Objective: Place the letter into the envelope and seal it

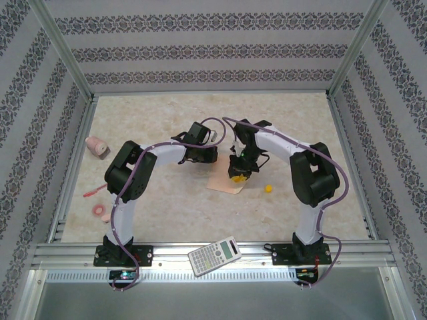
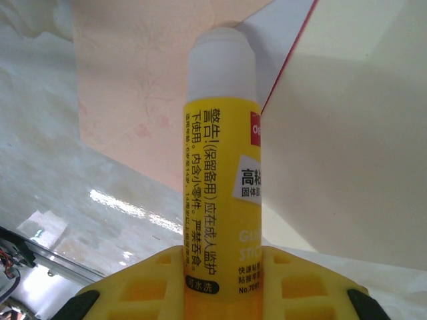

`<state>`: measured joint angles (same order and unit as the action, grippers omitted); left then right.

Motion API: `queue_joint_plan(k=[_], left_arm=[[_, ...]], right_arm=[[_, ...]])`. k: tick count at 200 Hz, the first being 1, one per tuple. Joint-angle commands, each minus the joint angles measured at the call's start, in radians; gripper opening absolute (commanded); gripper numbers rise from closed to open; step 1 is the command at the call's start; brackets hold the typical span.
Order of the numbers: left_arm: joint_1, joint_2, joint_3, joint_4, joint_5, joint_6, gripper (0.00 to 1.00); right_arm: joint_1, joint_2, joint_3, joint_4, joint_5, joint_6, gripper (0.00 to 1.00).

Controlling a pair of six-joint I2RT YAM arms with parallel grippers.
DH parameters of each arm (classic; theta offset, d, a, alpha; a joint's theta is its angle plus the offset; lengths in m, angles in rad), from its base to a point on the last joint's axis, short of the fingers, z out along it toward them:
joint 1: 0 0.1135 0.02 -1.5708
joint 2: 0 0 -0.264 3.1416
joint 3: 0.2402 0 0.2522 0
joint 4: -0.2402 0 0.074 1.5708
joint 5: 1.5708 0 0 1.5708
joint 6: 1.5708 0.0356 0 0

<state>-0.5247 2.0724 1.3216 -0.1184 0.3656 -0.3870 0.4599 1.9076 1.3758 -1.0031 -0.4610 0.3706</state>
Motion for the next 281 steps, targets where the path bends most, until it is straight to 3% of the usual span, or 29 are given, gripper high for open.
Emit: queue_joint_plan(k=[1, 56, 133, 234, 247, 270, 281], left_arm=[[-0.011, -0.031, -0.008, 0.002, 0.005, -0.015, 0.0], [-0.011, -0.038, -0.02, 0.006, -0.018, -0.043, 0.0], [-0.013, -0.044, -0.083, 0.102, -0.085, -0.276, 0.0], [-0.016, -0.089, -0.056, 0.111, -0.065, -0.259, 0.0], [-0.017, -0.115, -0.058, 0.12, -0.064, -0.273, 0.14], [-0.018, -0.162, -0.049, 0.126, -0.048, -0.287, 0.3], [-0.018, -0.183, -0.043, 0.131, -0.044, -0.296, 0.33]], right_arm=[[0.014, -0.023, -0.009, -0.038, 0.006, 0.02, 0.01], [0.001, -0.03, 0.014, -0.037, 0.019, 0.019, 0.01], [-0.068, -0.048, 0.037, -0.015, 0.025, -0.006, 0.01], [-0.111, -0.121, 0.103, 0.005, 0.011, -0.005, 0.01], [-0.118, -0.142, 0.094, 0.021, 0.013, 0.002, 0.01], [-0.128, -0.185, 0.065, 0.057, 0.018, 0.013, 0.01], [-0.135, -0.205, 0.048, 0.077, 0.017, 0.022, 0.01]])
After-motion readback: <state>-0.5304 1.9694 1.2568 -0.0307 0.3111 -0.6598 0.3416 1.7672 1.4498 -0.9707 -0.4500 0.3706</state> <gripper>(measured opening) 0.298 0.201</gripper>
